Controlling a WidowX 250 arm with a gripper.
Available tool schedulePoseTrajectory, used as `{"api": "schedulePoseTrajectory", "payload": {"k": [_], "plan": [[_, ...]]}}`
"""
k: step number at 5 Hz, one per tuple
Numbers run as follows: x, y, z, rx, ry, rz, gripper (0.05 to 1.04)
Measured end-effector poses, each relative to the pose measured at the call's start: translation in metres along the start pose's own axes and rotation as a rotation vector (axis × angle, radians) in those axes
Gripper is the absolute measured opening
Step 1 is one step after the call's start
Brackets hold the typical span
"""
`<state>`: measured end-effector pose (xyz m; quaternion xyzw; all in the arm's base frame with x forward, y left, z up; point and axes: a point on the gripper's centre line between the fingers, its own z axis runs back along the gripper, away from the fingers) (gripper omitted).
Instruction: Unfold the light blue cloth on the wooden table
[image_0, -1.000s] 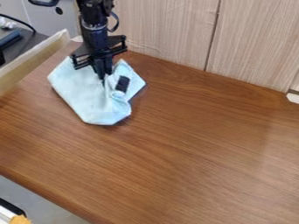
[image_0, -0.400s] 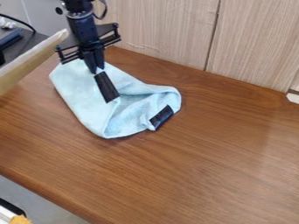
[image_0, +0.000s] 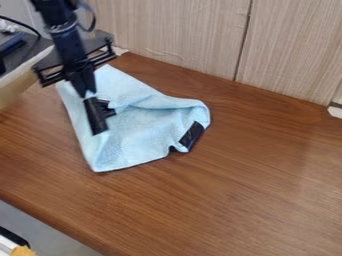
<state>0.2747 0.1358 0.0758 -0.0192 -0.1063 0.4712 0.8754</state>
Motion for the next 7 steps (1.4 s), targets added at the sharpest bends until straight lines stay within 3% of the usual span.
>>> {"api": "schedulePoseTrajectory", "payload": {"k": [1,2,3,4,5,6,7], "plan": [[-0.01,0.023,-0.003,-0.003,-0.005,0.005,0.052],[-0.019,0.047,-0.017,0.03,-0.009,0.046,0.052],[-0.026,0.072,-0.027,0.094,-0.038,0.115,0.066],[-0.025,0.075,-0.031,0.107,-0.041,0.145,0.202],[-0.024,0.077,-0.032,0.122,-0.041,0.148,0.449],[-0.022,0.073,-0.029,0.129,-0.036,0.134,0.759],[-0.019,0.067,-0.024,0.161,-0.033,0.101,0.993]]}}
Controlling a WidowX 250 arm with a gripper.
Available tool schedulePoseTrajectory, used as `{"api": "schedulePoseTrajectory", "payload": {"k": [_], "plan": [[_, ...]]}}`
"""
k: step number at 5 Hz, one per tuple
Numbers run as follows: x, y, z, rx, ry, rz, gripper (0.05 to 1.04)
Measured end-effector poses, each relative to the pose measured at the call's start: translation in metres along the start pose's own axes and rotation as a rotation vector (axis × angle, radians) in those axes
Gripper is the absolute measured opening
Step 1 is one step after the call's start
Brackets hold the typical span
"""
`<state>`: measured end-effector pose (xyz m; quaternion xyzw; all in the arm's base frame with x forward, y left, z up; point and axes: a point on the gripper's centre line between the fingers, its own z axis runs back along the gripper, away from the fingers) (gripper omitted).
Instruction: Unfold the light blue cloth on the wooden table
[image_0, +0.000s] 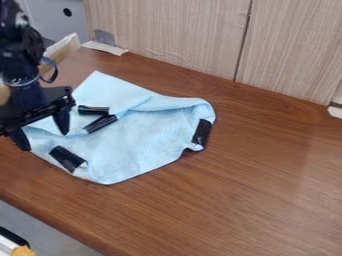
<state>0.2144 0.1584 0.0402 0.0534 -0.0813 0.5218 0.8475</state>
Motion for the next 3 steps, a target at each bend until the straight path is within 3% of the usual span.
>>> {"api": "schedulePoseTrajectory", "payload": {"k": [1,3], "plan": [[-0.002,-0.002,0.004,-0.006,0.029,-0.005,1.003],[-0.001,-0.011,0.04,-0.103,-0.031,-0.071,1.0]]}}
